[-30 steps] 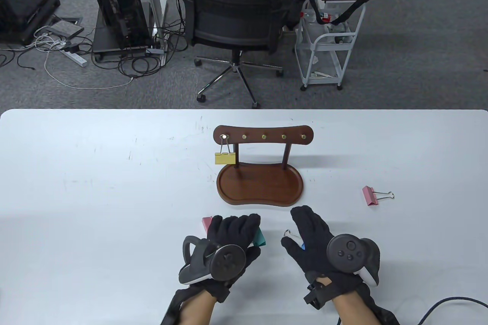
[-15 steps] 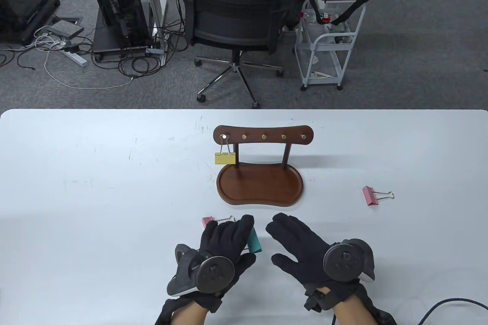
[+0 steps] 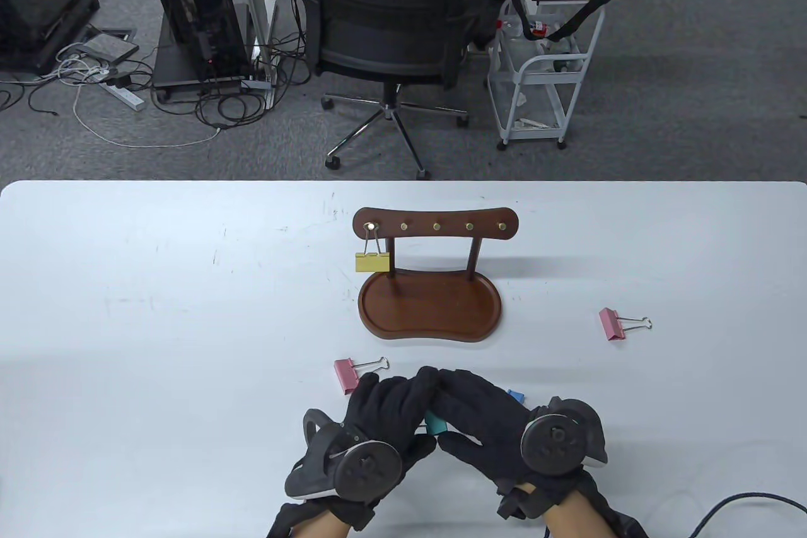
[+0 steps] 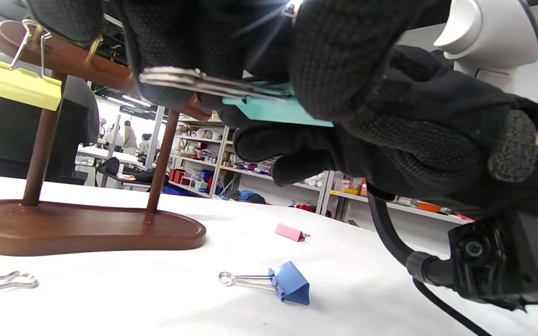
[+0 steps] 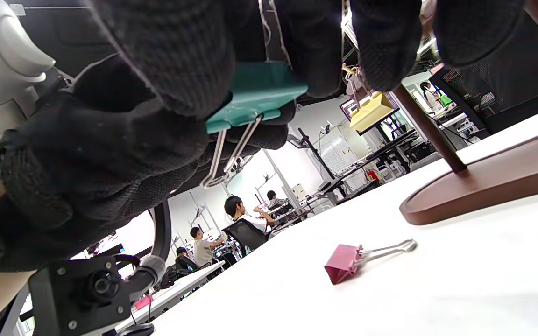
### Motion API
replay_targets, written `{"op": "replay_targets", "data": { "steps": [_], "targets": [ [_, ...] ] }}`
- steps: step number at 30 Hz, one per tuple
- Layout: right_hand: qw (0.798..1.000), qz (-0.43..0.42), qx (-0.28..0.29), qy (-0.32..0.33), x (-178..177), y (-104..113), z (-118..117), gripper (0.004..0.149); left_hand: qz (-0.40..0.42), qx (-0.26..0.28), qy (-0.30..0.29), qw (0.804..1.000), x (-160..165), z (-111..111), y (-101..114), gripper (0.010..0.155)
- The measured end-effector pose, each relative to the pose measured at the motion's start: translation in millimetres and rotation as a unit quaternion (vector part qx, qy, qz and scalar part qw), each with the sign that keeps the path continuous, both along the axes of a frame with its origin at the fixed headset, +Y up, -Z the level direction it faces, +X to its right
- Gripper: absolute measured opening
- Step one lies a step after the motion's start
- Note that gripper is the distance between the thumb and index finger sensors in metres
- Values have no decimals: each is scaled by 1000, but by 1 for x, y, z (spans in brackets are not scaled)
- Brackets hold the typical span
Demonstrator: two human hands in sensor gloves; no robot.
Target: Hook binder clip onto key rack
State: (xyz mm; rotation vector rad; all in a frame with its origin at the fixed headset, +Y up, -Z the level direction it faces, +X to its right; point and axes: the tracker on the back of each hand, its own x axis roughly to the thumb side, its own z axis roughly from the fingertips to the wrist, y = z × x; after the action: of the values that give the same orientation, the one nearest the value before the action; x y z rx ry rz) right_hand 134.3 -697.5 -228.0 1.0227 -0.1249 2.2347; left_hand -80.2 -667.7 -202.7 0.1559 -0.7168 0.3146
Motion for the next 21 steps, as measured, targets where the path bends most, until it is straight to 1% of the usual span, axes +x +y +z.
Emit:
{"op": "replay_targets", "data": {
  "steps": [7,16,21],
  "targets": [
    [1000,1,26,-1,-3,2,4,68,0,3,0,1000,-1,1,1,92],
    [999,-2,43,-7,-3,3,4,68,-1,9,2,1000,-2,2,1,91],
    [998,0,51,-31,-1,2,2,70,25,16,22,999,-4,1,0,83]
  ]
}}
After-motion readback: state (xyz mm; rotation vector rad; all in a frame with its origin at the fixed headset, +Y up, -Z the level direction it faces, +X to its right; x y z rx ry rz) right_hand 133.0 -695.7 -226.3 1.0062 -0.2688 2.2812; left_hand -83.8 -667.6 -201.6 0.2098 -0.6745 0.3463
